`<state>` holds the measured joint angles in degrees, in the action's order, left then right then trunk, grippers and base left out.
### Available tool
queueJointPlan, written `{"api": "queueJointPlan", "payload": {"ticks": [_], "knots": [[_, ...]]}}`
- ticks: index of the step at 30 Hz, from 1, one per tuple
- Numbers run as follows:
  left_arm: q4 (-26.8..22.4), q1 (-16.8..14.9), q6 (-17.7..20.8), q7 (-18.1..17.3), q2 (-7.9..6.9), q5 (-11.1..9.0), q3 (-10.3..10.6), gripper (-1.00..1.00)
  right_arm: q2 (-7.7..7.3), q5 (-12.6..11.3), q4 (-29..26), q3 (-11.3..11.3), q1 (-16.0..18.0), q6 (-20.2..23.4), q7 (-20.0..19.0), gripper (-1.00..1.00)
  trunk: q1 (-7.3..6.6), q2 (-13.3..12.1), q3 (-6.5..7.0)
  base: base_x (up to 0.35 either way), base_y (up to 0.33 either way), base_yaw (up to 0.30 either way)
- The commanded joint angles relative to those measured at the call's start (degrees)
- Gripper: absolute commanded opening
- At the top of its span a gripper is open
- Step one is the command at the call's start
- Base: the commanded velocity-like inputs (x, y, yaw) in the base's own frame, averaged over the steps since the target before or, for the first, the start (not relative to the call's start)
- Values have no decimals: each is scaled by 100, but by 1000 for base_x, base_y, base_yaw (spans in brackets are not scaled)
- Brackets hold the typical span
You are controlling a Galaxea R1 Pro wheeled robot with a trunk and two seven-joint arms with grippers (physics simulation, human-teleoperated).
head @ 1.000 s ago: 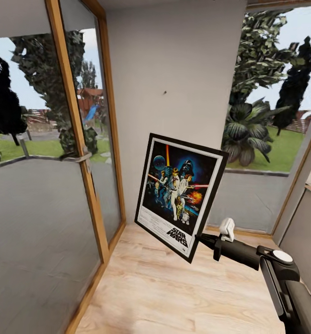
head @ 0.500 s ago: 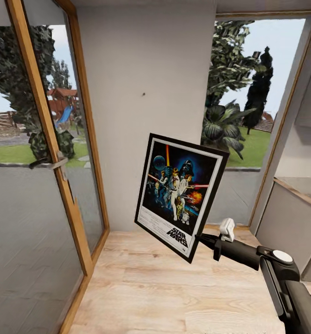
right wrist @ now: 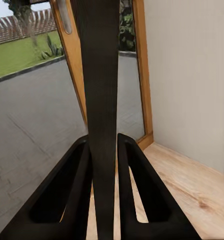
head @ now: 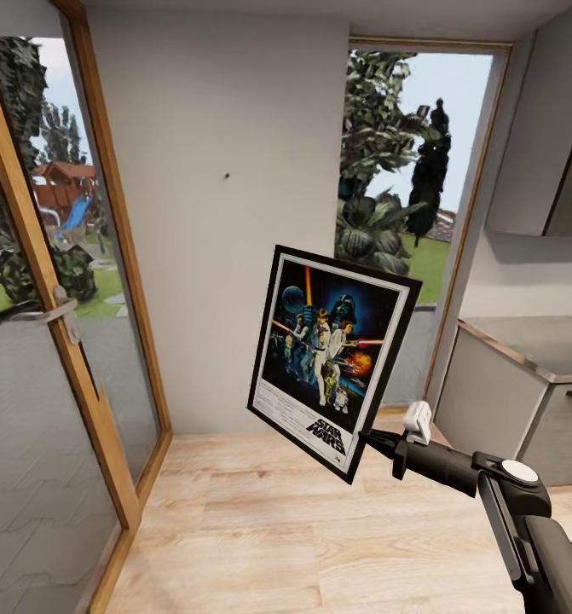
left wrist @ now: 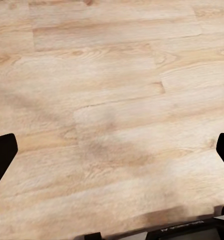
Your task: Pick up the poster from the kitchen countertop and hang it on one of the wall nails in the kitchen.
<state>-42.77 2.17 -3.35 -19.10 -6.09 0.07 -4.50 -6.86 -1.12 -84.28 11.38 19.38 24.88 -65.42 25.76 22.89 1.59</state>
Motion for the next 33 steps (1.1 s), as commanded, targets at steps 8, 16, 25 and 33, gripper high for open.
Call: {"api": "queueJointPlan", "payload": {"ticks": [8, 16, 25, 33], "knots": [[-1, 3, -13, -58, 2, -14, -17, 100, 1, -10, -2, -1, 3, 67, -24, -100, 2, 3, 2, 0, 0, -21], [97, 3, -4, -57, -1, -18, -23, 100, -7, 15, -4, -137, 4, 69, -24, -100, 2, 3, 2, 0, 0, -2], [304, 3, 17, -815, -7, 9, -1084, 100, 0, 30, -29, -995, 984, 1030, 3, -100, 2, 3, 2, 23, 0, 0], [304, 3, 19, -830, -7, 10, -1096, 100, 4, 19, -27, -1144, 1278, 1406, 11, -100, 2, 3, 2, 257, 0, 0]]}}
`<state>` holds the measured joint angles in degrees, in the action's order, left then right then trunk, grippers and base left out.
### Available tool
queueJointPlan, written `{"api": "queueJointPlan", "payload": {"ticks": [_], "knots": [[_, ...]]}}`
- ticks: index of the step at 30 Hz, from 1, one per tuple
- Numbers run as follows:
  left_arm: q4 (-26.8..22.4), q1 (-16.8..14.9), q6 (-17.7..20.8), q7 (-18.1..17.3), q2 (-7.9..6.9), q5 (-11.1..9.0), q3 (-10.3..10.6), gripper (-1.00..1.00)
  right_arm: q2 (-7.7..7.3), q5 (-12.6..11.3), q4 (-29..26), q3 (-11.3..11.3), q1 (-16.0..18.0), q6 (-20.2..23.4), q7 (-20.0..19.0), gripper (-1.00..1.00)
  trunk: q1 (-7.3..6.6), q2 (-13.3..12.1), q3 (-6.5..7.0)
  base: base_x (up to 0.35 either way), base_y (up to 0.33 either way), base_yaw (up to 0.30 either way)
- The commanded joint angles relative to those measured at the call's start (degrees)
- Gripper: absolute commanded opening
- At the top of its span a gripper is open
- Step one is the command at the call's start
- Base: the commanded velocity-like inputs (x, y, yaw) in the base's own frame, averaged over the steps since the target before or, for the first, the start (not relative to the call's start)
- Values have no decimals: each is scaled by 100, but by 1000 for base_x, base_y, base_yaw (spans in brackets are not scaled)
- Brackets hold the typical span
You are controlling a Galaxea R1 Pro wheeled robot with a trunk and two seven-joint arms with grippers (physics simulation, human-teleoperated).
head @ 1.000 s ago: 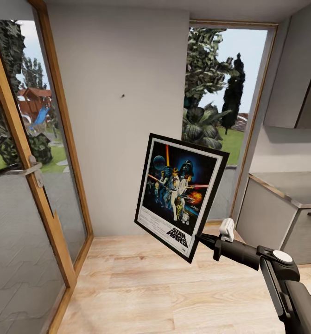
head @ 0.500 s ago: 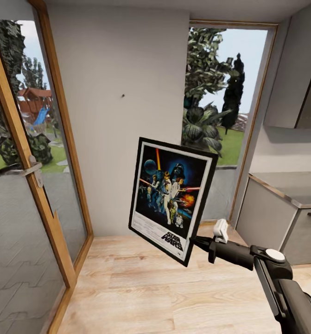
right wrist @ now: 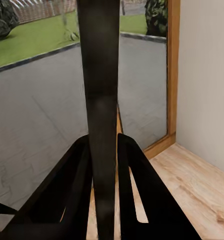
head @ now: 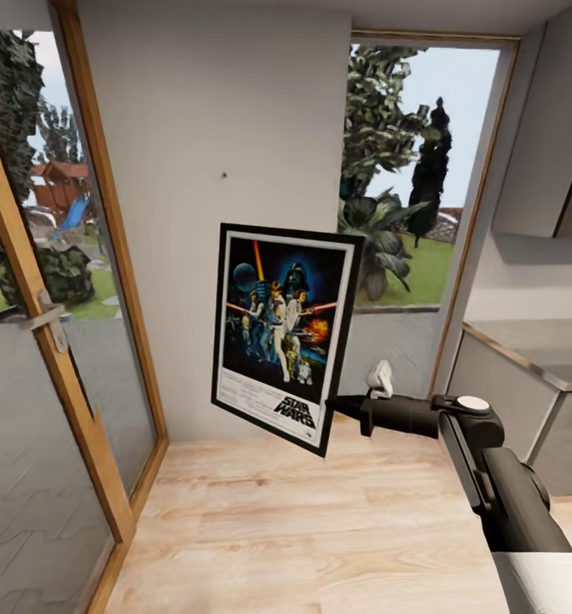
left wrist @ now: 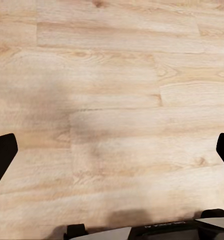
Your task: Pick up the poster from the kitchen countertop and hang it on one of the wall nails in the kitchen.
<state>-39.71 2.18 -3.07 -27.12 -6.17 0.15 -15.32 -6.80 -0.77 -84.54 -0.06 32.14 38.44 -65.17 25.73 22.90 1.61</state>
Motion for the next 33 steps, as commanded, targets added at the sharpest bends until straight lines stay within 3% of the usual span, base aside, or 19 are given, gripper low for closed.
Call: {"api": "queueJointPlan", "payload": {"ticks": [1, 33], "knots": [[-2, 2, -9, -29, 2, 2, -14, 100, -3, -18, -1, -11, 15, 66, -14, -100, 5, 2, 0, 319, 0, 0], [-2, 2, 27, -30, 2, 3, -15, 100, 1, -46, -1, -21, 22, 85, -13, -100, 5, 2, 0, 335, 19, 0]]}}
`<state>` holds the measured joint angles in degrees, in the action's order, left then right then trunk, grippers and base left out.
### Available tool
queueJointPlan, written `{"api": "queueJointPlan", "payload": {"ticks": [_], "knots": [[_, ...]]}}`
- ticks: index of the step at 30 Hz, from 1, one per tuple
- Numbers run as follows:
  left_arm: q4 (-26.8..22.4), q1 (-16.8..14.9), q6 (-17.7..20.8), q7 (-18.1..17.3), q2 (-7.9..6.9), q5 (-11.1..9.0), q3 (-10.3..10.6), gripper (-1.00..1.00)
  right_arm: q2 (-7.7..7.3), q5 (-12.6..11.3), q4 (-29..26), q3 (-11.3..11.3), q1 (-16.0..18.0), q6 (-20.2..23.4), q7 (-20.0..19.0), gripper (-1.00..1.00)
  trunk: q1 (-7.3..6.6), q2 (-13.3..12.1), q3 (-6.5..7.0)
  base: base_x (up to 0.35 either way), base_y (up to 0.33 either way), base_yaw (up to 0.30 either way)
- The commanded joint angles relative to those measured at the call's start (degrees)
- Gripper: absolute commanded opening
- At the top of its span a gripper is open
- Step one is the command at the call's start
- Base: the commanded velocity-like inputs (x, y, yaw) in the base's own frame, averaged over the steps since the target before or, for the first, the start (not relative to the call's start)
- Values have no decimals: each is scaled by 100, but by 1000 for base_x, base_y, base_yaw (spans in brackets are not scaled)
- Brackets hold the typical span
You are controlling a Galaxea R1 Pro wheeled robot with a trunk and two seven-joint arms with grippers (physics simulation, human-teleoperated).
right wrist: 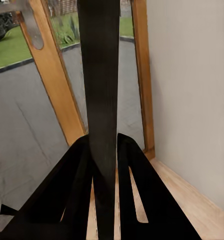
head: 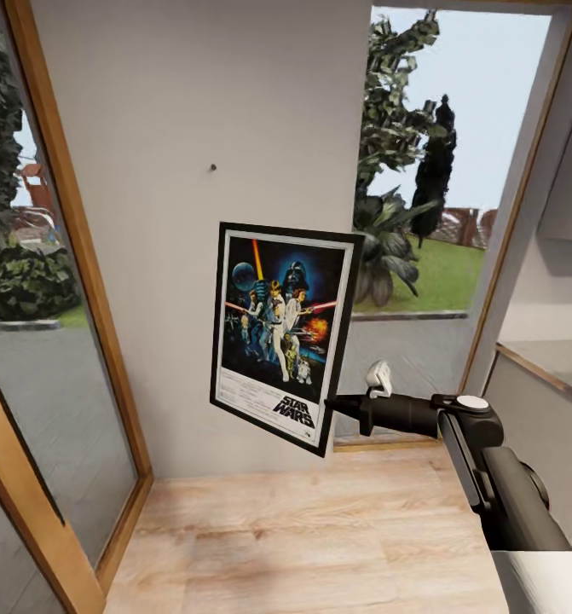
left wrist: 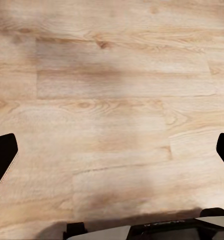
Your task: Pick up the poster from the kitchen countertop and hang it on one of the wall nails in the kitchen.
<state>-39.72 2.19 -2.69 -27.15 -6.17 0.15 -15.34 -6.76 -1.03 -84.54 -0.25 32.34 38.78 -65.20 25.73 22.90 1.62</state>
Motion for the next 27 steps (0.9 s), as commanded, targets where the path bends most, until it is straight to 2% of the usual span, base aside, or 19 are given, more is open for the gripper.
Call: {"api": "queueJointPlan", "payload": {"ticks": [1, 12, 22, 27], "knots": [[-1, 1, -11, -27, 2, 2, -13, 100, -2, -20, -1, -2, 2, 51, -11, -100, 5, 2, 0, 337, 101, 0], [-1, 1, -5, -20, 2, 2, -13, 100, 0, -20, -1, -10, -10, 51, -11, -100, 5, 2, 0, 331, 115, 4], [1, 1, -47, -36, 0, 6, -20, 100, -1, -27, -5, -12, -18, 54, -25, -100, 5, 2, 0, 124, 9, 2], [301, 1, -58, -50, -36, 10, -12, 100, -5, -26, -30, 3, 8, 55, -22, -100, 5, 2, 0, 11, 0, 0]]}}
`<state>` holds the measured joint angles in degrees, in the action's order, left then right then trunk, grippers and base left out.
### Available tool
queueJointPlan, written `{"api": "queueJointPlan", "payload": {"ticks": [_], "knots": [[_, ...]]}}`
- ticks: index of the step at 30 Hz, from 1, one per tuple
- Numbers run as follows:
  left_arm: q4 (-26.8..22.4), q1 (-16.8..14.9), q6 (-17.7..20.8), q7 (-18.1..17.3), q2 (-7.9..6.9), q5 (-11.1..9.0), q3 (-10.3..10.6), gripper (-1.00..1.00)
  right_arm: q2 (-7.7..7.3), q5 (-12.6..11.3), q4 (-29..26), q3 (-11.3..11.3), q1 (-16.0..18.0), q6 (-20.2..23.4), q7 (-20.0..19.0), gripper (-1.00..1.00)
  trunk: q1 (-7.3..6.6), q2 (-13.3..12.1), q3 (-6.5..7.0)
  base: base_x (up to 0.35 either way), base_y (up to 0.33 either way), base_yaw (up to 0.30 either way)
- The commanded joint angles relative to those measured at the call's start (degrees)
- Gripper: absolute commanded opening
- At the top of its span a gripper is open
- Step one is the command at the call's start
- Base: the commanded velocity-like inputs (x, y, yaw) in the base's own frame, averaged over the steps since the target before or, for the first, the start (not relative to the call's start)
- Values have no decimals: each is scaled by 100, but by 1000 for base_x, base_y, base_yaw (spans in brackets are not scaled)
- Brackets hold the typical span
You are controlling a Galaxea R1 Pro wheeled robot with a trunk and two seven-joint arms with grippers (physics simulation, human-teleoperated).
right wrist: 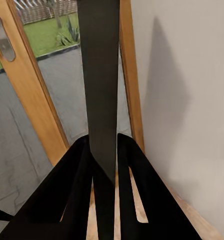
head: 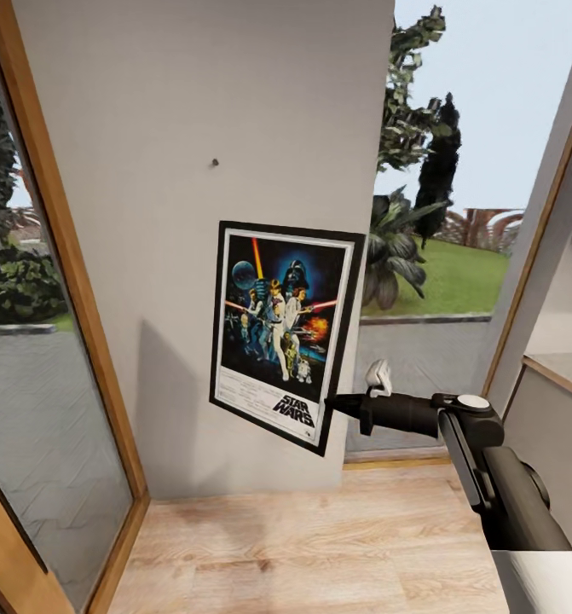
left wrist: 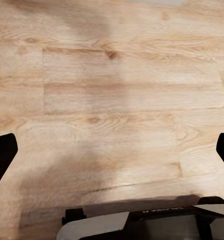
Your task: Pick up the poster from the kitchen countertop and hang it on one of the wall nails in the kitchen.
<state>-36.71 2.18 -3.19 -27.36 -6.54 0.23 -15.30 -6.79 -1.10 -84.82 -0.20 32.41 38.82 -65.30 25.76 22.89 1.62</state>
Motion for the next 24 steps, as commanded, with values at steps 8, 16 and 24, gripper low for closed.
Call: {"api": "queueJointPlan", "payload": {"ticks": [8, 16, 24], "knots": [[254, 1, -9, -45, -39, 19, -14, 100, 49, -23, -99, -115, 676, 442, -46, -100, 2, 3, 0, 1, 0, 0], [557, 1, -13, -44, -188, 25, 13, 100, 156, -25, -101, -429, 2001, 1536, -359, -100, 2, 3, 0, 0, 0, 0], [635, 1, -20, -28, -237, 29, 27, 100, 360, -16, 1131, -703, 3449, 1821, -417, -100, 2, 3, 0, 0, 0, 0]]}}
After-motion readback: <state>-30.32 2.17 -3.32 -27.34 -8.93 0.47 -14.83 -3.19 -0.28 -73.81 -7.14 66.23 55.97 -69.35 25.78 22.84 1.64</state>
